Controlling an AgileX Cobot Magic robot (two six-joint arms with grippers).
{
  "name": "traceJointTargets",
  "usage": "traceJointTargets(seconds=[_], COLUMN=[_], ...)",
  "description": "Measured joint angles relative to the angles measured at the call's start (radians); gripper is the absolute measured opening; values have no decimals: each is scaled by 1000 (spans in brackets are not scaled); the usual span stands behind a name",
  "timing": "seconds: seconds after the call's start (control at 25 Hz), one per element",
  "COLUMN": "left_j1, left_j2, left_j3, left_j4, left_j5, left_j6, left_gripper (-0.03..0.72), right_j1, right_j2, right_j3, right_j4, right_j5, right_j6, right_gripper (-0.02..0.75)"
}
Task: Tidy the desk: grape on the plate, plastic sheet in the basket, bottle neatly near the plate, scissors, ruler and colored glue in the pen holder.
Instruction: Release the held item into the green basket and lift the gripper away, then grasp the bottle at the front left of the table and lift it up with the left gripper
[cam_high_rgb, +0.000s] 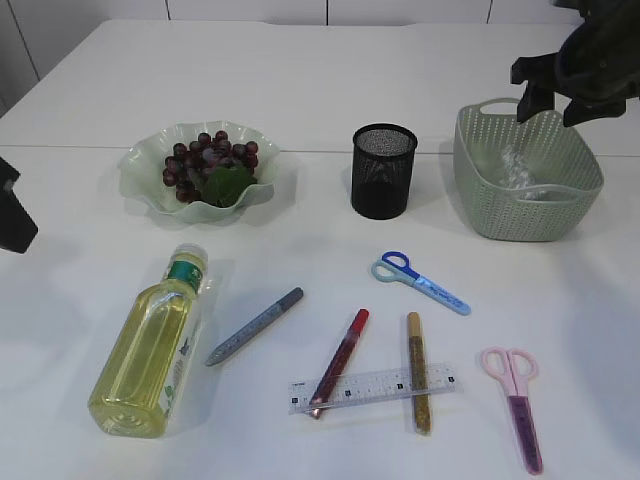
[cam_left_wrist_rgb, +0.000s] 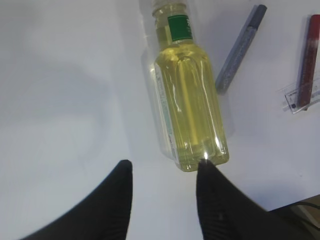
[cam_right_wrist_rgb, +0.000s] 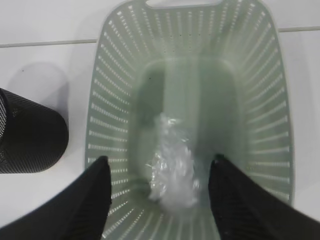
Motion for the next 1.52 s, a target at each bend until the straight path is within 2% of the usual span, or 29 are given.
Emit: traceJointTargets(seconds=[0.12, 0.44, 0.84, 1.0, 1.36, 1.52], left_j1=[0, 0, 0, 0, -2, -62], left_j2=[0, 0, 0, 0, 8, 32], left_j3=[0, 0, 0, 0, 0, 0], left_j4=[-6, -8, -8, -8, -33, 34], left_j5=[0, 0, 0, -21, -54, -53], left_j6=[0, 0, 0, 0, 0, -33], left_gripper=[309, 309, 309, 309, 309, 309], right_j1=[0, 0, 8, 8, 8, 8], right_j2=[0, 0, -149, -259, -549, -650], right_j3=[-6, -38, -19, 62, 387, 506], right_j4=[-1, -1, -4, -4, -5, -5], right_j5=[23, 279, 398, 401, 416, 422], right_j6=[0, 0, 26, 31, 34, 34], right_gripper=[529, 530, 523, 522, 522, 522])
